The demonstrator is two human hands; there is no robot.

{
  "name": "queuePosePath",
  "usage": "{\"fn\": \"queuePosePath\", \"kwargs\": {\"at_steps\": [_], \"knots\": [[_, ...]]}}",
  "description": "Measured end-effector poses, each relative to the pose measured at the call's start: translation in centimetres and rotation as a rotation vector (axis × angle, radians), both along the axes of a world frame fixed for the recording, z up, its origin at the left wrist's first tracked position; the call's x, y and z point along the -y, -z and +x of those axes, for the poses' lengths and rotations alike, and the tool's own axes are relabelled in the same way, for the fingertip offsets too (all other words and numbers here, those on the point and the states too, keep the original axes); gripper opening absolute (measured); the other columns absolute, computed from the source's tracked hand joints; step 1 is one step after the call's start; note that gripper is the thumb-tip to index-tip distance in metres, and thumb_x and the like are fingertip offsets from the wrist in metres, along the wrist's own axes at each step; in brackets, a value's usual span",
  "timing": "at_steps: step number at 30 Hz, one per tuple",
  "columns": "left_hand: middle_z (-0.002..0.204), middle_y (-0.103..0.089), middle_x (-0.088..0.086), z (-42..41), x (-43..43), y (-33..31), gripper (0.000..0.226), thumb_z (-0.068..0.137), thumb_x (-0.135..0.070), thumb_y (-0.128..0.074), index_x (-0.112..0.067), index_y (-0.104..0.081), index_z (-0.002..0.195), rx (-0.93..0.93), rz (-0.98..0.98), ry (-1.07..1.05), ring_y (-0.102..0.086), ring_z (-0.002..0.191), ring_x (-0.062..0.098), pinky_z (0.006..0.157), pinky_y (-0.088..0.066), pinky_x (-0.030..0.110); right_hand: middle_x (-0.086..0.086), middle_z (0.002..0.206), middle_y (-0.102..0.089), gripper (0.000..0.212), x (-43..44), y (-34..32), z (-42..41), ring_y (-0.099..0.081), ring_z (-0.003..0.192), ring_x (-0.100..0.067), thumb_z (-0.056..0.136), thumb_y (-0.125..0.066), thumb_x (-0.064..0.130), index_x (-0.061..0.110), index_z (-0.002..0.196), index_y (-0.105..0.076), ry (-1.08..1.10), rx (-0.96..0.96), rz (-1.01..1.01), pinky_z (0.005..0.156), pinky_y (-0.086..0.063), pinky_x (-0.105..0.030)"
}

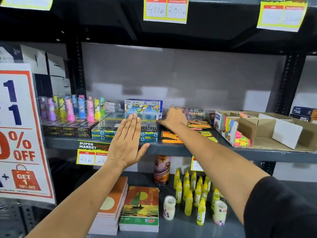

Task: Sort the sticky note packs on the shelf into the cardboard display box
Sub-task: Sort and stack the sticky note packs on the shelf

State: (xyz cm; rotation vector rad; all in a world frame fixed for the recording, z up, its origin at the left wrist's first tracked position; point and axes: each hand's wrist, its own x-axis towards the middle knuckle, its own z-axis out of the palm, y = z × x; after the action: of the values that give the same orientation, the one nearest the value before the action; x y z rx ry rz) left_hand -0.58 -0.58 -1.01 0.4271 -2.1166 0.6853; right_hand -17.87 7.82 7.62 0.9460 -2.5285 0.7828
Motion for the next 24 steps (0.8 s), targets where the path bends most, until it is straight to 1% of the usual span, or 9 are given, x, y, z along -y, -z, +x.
{"fn": "queuePosePath", "kwargs": {"at_steps": [2,5,11,15,17,19,21,22,24], "knots": [[0.151,-0.033,0.031,0.0,0.0,0.0,0.081,0.101,-0.053,-0.012,0.012,-0.033,0.144,-0.005,-0.005,-0.004,-0.031,0.142,0.039,0.121,-0.012,0.043,-0.006,0.103,-0.068,0.055,0.0,0.4,0.0,-0.066,0.094,-0.027,0.072,-0.075,0.057,0.012,0.103,-0.065,0.018,0.004,0.027,0.067,-0.050,-0.031],[0.151,-0.032,0.030,0.0,0.0,0.0,0.081,0.101,-0.053,-0.013,0.012,-0.032,0.145,-0.005,-0.013,-0.006,-0.031,0.143,0.038,0.121,-0.012,0.043,-0.006,0.106,-0.066,0.056,-0.1,0.6,0.2,-0.065,0.098,-0.026,0.074,-0.074,0.055,0.010,0.107,-0.062,0.035,-0.017,0.083,0.069,-0.050,-0.032],[0.152,-0.032,0.030,0.0,0.0,0.1,0.081,0.101,-0.053,-0.013,0.012,-0.031,0.145,-0.002,-0.007,-0.009,-0.030,0.143,0.038,0.121,-0.011,0.043,-0.004,0.103,-0.067,0.043,0.0,0.5,0.3,-0.064,0.092,-0.023,0.079,-0.075,0.043,0.011,0.105,-0.063,0.039,-0.013,0.133,0.066,-0.049,-0.031],[0.152,-0.032,0.030,0.0,0.0,0.0,0.081,0.101,-0.054,-0.012,0.012,-0.031,0.145,0.005,0.001,-0.013,-0.030,0.143,0.037,0.121,-0.010,0.043,-0.005,0.103,-0.066,0.040,0.1,0.3,0.0,-0.065,0.094,-0.024,0.078,-0.075,0.038,0.010,0.104,-0.062,0.017,-0.021,0.171,0.070,-0.052,-0.032],[0.152,-0.032,0.030,0.0,0.0,0.0,0.082,0.100,-0.054,-0.012,0.011,-0.031,0.145,0.006,0.004,-0.014,-0.030,0.143,0.037,0.121,-0.010,0.042,-0.004,0.095,-0.062,0.041,0.0,-0.1,-0.2,-0.062,0.088,-0.023,0.077,-0.074,0.045,0.013,0.098,-0.059,-0.012,-0.005,0.197,0.068,-0.052,-0.031],[0.152,-0.032,0.030,0.0,0.0,0.0,0.082,0.100,-0.054,-0.011,0.011,-0.031,0.145,0.005,0.003,-0.014,-0.030,0.143,0.037,0.121,-0.010,0.042,-0.001,0.078,-0.054,0.044,-0.5,-0.7,-1.0,-0.055,0.072,-0.018,0.076,-0.071,0.053,0.013,0.080,-0.052,-0.038,0.026,0.207,0.061,-0.047,-0.028],[0.152,-0.032,0.030,-0.1,0.0,0.1,0.081,0.100,-0.054,-0.012,0.011,-0.031,0.145,0.000,-0.005,-0.011,-0.030,0.143,0.037,0.121,-0.011,0.043,0.002,0.067,-0.048,0.043,-1.5,-1.1,-2.1,-0.050,0.063,-0.016,0.080,-0.068,0.051,0.015,0.069,-0.048,-0.018,0.015,0.170,0.059,-0.046,-0.027],[0.151,-0.032,0.030,-0.1,0.1,0.2,0.081,0.100,-0.053,-0.013,0.011,-0.032,0.145,-0.006,-0.012,-0.010,-0.031,0.143,0.038,0.121,-0.012,0.043,0.002,0.065,-0.047,0.040,-2.3,-1.2,-2.7,-0.051,0.064,-0.017,0.082,-0.066,0.048,0.014,0.070,-0.049,0.018,-0.007,0.136,0.058,-0.045,-0.027],[0.151,-0.034,0.030,-0.1,0.1,0.2,0.080,0.101,-0.053,-0.015,0.011,-0.033,0.144,-0.020,-0.024,-0.010,-0.032,0.142,0.038,0.121,-0.014,0.043,0.002,0.066,-0.049,0.035,-4.0,-1.2,-4.0,-0.053,0.069,-0.019,0.086,-0.064,0.046,0.013,0.081,-0.055,0.110,-0.054,0.112,0.058,-0.043,-0.027]]}}
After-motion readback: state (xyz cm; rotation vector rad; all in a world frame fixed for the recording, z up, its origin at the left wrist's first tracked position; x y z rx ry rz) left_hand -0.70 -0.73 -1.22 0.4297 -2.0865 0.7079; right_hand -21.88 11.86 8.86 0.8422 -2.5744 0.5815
